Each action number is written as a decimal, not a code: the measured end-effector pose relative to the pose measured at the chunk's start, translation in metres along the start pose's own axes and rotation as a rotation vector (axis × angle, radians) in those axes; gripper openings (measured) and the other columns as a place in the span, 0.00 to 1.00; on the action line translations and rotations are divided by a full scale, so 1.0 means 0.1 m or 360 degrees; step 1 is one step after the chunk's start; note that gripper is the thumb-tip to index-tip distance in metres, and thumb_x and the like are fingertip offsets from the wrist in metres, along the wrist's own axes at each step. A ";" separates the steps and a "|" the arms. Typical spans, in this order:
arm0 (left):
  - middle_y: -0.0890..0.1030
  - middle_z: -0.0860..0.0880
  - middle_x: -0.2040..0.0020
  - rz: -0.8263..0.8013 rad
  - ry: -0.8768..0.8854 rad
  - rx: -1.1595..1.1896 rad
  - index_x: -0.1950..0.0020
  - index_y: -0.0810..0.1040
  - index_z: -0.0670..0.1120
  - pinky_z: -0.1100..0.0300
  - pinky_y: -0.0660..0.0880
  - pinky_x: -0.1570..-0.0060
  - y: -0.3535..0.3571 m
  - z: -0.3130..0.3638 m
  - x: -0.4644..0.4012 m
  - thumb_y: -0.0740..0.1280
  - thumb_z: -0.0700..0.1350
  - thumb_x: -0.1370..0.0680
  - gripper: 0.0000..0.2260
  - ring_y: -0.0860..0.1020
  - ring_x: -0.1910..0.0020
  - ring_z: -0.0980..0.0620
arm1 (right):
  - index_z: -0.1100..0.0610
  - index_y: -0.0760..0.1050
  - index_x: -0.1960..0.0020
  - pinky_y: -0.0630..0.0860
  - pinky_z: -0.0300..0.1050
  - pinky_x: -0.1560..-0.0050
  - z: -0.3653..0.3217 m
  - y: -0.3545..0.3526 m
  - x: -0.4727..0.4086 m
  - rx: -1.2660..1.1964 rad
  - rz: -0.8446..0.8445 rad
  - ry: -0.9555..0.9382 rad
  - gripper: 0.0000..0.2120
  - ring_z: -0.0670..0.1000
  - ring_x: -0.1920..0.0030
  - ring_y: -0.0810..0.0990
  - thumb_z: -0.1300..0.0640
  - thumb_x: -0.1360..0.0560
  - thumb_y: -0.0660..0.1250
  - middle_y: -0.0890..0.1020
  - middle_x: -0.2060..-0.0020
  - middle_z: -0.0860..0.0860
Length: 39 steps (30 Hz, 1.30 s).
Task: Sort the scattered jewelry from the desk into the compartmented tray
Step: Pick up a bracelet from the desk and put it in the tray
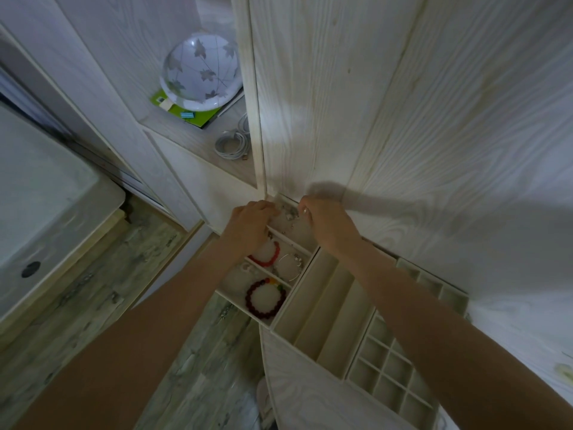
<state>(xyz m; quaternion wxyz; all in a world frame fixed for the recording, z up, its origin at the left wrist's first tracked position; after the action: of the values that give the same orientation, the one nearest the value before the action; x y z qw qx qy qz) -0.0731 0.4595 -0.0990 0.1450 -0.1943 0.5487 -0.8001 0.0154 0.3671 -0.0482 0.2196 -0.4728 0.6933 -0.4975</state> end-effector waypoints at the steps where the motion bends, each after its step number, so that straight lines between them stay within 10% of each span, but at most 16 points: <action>1: 0.64 0.49 0.26 -0.0006 0.0003 -0.0018 0.28 0.66 0.48 0.56 0.57 0.33 0.00 0.00 -0.01 0.61 0.35 0.24 0.24 0.63 0.29 0.49 | 0.58 0.73 0.39 0.71 0.42 0.58 -0.03 0.02 0.01 0.0167 -0.0015 -0.0038 0.14 0.51 0.57 0.78 0.67 0.21 0.57 0.77 0.55 0.53; 6: 0.63 0.48 0.26 -0.0035 0.0016 -0.0076 0.28 0.66 0.48 0.55 0.58 0.32 0.00 0.02 -0.03 0.61 0.36 0.24 0.24 0.63 0.29 0.48 | 0.54 0.72 0.34 0.71 0.47 0.44 -0.03 0.21 0.11 0.0445 -0.0270 -0.0066 0.19 0.54 0.45 0.79 0.66 0.22 0.56 0.80 0.47 0.53; 13: 0.59 0.50 0.24 -0.0152 0.0084 -0.0228 0.29 0.68 0.52 0.51 0.50 0.29 0.03 0.09 0.01 0.60 0.35 0.24 0.25 0.57 0.27 0.50 | 0.60 0.77 0.41 0.73 0.44 0.48 0.09 0.34 0.09 0.0466 -0.0334 -0.0017 0.16 0.54 0.45 0.78 0.70 0.24 0.57 0.79 0.45 0.56; 26: 0.60 0.46 0.25 -0.0347 0.0051 -0.0473 0.30 0.68 0.56 0.42 0.39 0.29 0.06 0.18 0.02 0.61 0.37 0.23 0.24 0.50 0.24 0.48 | 0.57 0.74 0.38 0.61 0.51 0.31 0.06 0.36 0.08 0.0896 -0.0116 -0.0065 0.15 0.55 0.34 0.67 0.60 0.24 0.62 0.75 0.39 0.54; 39: 0.60 0.46 0.25 -0.0410 0.0051 -0.0458 0.31 0.68 0.56 0.42 0.38 0.29 0.05 0.19 0.04 0.61 0.36 0.24 0.25 0.49 0.24 0.47 | 0.55 0.77 0.46 0.67 0.49 0.37 0.08 0.36 -0.01 0.0729 -0.0027 0.0000 0.10 0.53 0.39 0.73 0.62 0.25 0.63 0.79 0.45 0.52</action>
<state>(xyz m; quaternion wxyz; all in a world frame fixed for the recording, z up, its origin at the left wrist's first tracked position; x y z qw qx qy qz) -0.0674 0.4400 -0.0973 0.0033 -0.2691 0.6302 -0.7283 0.0059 0.3666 -0.0841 0.3169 -0.4166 0.5583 -0.6437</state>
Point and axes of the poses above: each hand's wrist, its own x-axis away from the middle knuckle, its own y-axis out of the palm, z = x × y, the point moved 8 cm from there along -x, towards the middle knuckle
